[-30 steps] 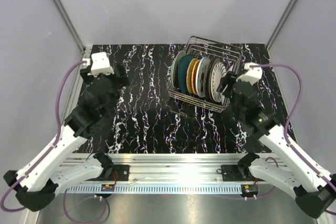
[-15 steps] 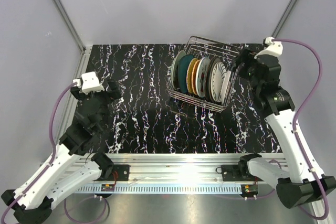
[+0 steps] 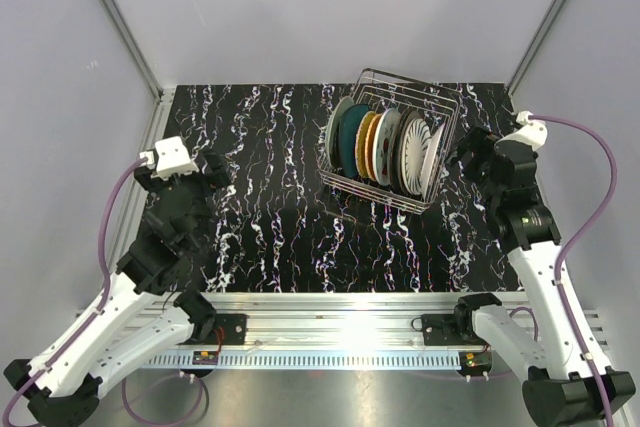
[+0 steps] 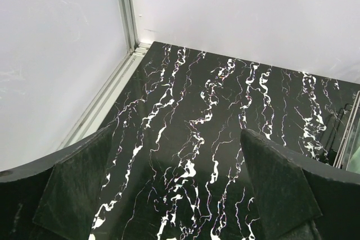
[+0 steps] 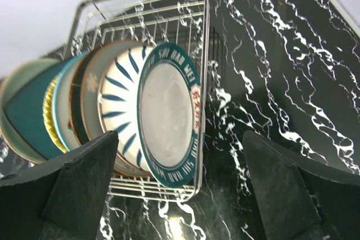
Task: Load the plates into the dish rack
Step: Insert the plate into the dish rack
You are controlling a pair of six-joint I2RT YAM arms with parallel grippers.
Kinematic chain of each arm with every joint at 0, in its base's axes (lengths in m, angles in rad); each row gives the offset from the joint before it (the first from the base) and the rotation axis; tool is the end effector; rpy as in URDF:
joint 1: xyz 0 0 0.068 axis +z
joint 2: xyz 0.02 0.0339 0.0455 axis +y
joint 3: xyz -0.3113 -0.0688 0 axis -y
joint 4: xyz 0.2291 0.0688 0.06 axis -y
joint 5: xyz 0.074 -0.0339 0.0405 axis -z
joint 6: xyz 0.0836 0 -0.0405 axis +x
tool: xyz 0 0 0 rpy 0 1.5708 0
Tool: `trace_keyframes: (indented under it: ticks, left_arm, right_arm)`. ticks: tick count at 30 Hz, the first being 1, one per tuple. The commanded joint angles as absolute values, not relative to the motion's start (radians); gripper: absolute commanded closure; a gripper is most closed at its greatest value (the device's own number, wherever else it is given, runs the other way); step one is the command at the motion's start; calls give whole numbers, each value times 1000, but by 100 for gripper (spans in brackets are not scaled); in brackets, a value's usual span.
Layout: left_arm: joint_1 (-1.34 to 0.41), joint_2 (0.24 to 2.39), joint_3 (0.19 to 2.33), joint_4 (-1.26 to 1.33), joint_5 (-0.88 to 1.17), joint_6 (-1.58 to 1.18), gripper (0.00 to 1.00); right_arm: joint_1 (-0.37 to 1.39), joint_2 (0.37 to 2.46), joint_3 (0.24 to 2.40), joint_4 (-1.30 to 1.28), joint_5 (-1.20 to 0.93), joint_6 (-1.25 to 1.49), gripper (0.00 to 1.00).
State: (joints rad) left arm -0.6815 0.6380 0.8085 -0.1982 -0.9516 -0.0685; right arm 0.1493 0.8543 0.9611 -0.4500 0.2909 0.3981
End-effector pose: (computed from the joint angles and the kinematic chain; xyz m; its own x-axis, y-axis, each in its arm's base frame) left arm 0.1268 -0.0152 0.3935 -0.0032 -0.0485 -0.9988 -0.2674 0.9625 -0.0459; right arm 0.1836 0.0034 0.3805 -0.2584 0.3367 -0.9055 0.2438 0.9297 0.2761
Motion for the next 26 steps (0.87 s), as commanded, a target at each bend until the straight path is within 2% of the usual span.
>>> trace_keyframes:
  ticks: [1,8,18,26]
  left_arm:
    - [-680,643,807,-138,-982,-66,1]
    - [-680,640,776,-81,-1006,-25,1]
    - [-678,632,773,-77,-1019,-23,1]
    - [-678,627,767,-63,-1031,-11,1]
  right_arm:
    - [147,860,971,-402,340,439,0]
    - [147,948,1028,-494,419,505,0]
    - [147,891,977,-451,422,503,0]
    - [147,931,997,-479,472,545,0]
